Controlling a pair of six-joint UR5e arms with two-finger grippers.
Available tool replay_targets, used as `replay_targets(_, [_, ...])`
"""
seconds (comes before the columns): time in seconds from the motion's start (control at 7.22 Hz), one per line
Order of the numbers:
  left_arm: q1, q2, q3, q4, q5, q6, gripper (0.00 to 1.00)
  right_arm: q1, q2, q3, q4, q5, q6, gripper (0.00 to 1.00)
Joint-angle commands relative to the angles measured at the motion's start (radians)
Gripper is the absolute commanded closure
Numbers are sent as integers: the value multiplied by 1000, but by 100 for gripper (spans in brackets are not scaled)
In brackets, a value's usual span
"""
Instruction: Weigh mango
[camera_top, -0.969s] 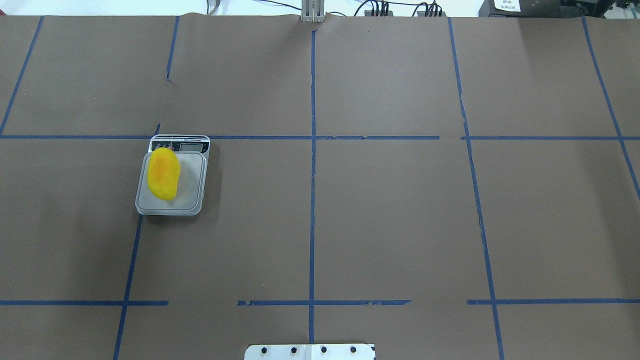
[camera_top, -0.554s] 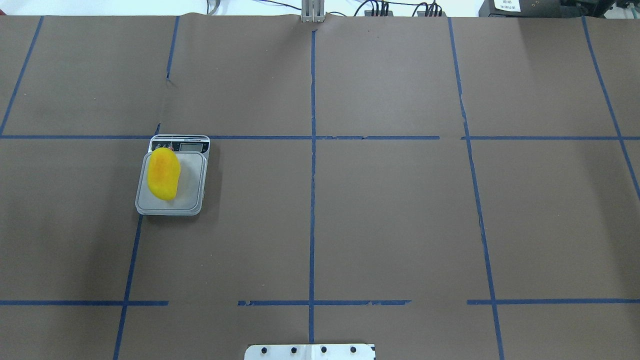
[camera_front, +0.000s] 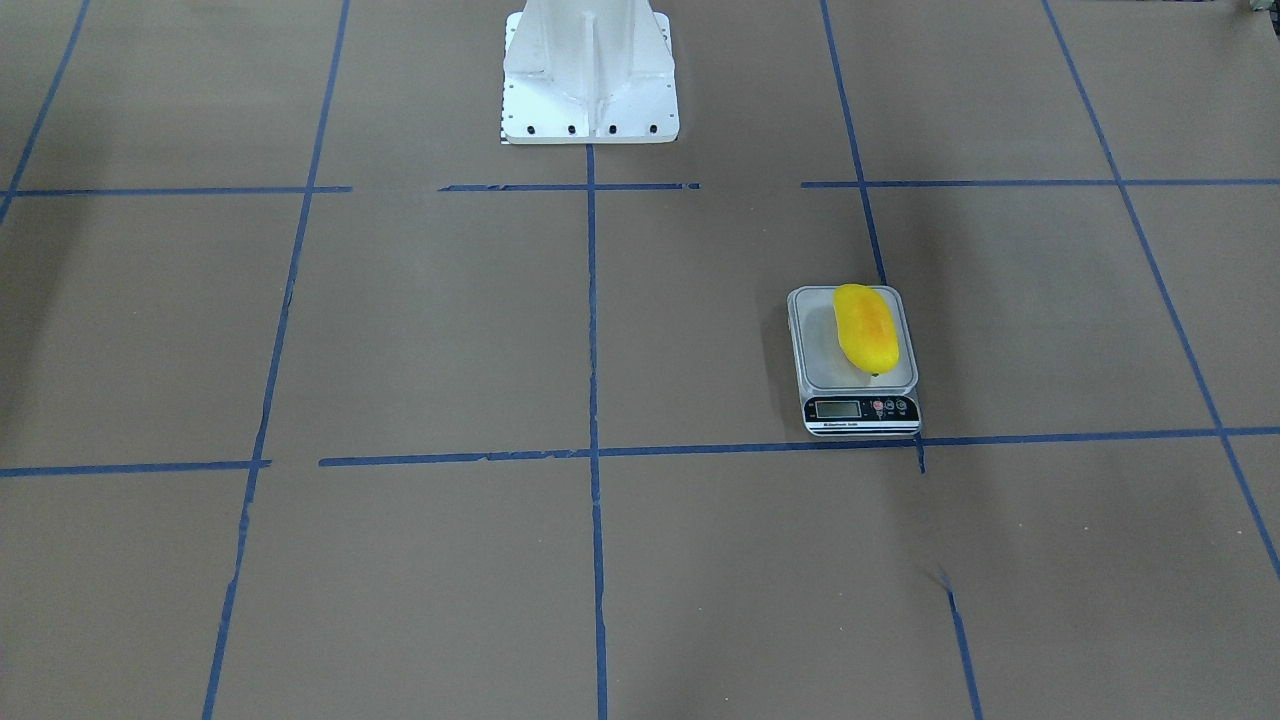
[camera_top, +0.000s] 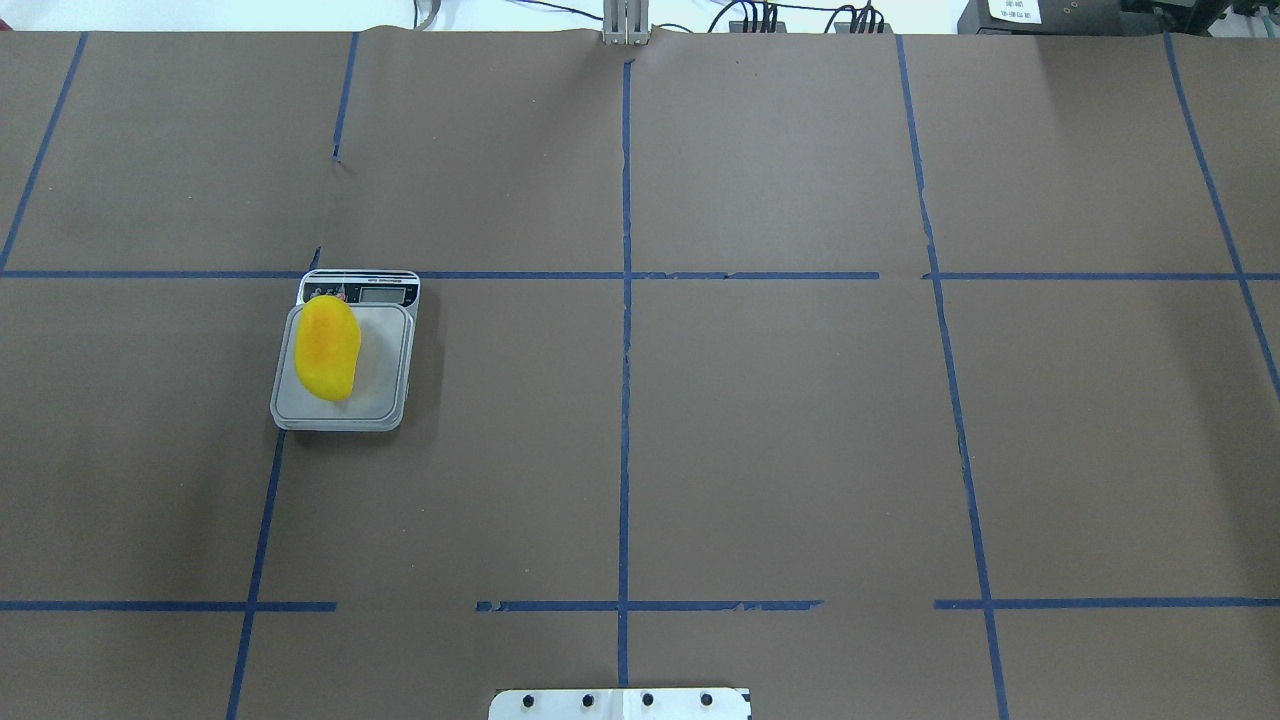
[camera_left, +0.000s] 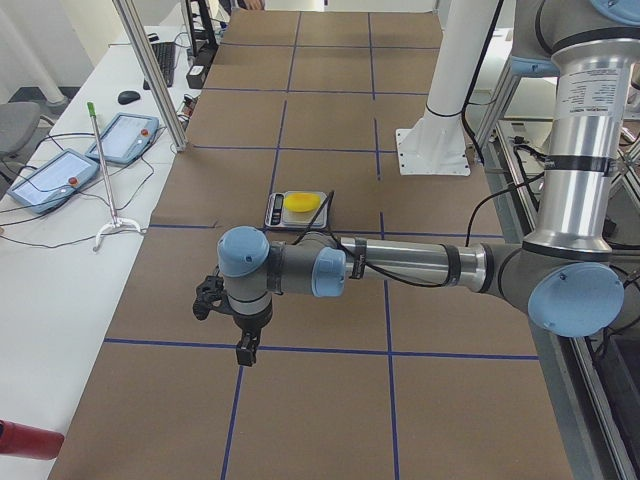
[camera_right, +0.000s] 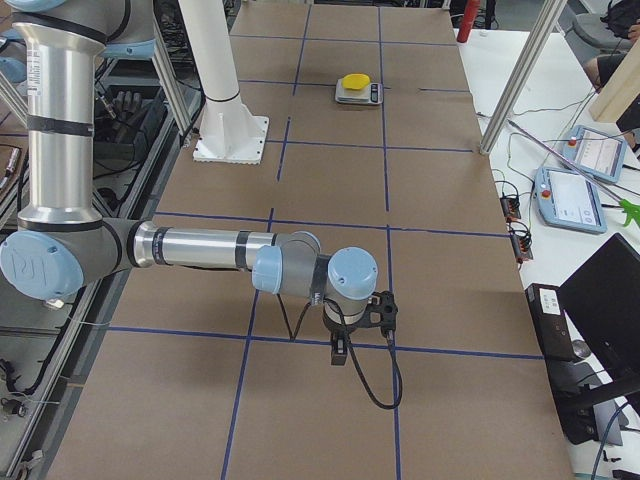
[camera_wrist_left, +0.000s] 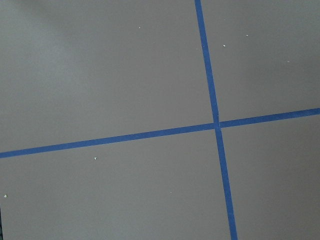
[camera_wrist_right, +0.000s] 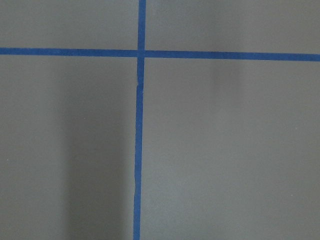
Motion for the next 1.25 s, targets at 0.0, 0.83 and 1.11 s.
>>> replay_targets(0.0, [-2, 6, 5, 50, -59, 0, 0, 0, 0, 0, 0, 0, 0, 0])
replay_targets(0.83, [-2, 15, 7, 36, -84, 2, 0, 0, 0, 0, 0, 0, 0, 0])
replay_targets(1.11, [-2, 17, -1, 36, -84, 2, 0, 0, 0, 0, 0, 0, 0, 0])
